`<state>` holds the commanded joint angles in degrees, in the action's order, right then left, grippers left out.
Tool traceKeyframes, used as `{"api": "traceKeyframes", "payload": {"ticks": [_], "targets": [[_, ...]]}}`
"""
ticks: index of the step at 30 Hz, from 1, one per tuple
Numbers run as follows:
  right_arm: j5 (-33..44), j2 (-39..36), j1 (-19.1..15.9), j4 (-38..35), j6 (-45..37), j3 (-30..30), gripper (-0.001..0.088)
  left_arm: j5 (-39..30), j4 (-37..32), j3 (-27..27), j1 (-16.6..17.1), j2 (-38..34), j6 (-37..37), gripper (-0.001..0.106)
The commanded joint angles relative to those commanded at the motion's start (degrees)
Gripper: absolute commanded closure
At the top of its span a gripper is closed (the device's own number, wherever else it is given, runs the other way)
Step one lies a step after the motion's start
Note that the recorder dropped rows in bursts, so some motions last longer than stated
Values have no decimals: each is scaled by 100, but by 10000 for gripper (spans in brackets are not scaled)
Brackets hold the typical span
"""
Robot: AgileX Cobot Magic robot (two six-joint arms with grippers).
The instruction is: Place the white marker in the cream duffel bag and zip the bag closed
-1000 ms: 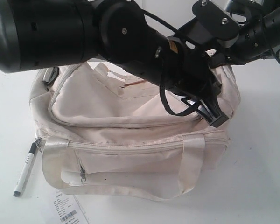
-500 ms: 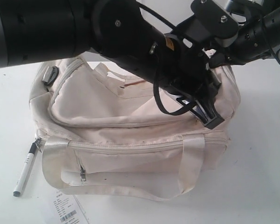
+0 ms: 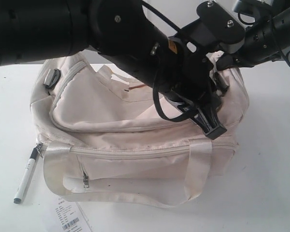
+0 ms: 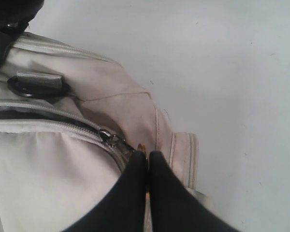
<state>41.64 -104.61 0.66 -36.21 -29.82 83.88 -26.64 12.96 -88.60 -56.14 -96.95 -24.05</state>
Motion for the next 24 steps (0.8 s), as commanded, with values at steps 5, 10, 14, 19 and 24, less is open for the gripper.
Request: {"api": "traceKeyframes", "payload": {"ticks": [5,10,14,19,24], "targets": [[0,0,0,0,0,0,868,-18,0,0,0,0,0,1053],[0,0,0,0,0,0,868,-135,0,0,0,0,0,1053],[0,0,0,0,0,0,868,-187,0,0,0,0,0,1053],[0,0,0,0,0,0,868,-329,-27,0,0,0,0,1053],[-14,0,0,0,-3,0,868,-379,-39,0,0,0,0,1053]]}}
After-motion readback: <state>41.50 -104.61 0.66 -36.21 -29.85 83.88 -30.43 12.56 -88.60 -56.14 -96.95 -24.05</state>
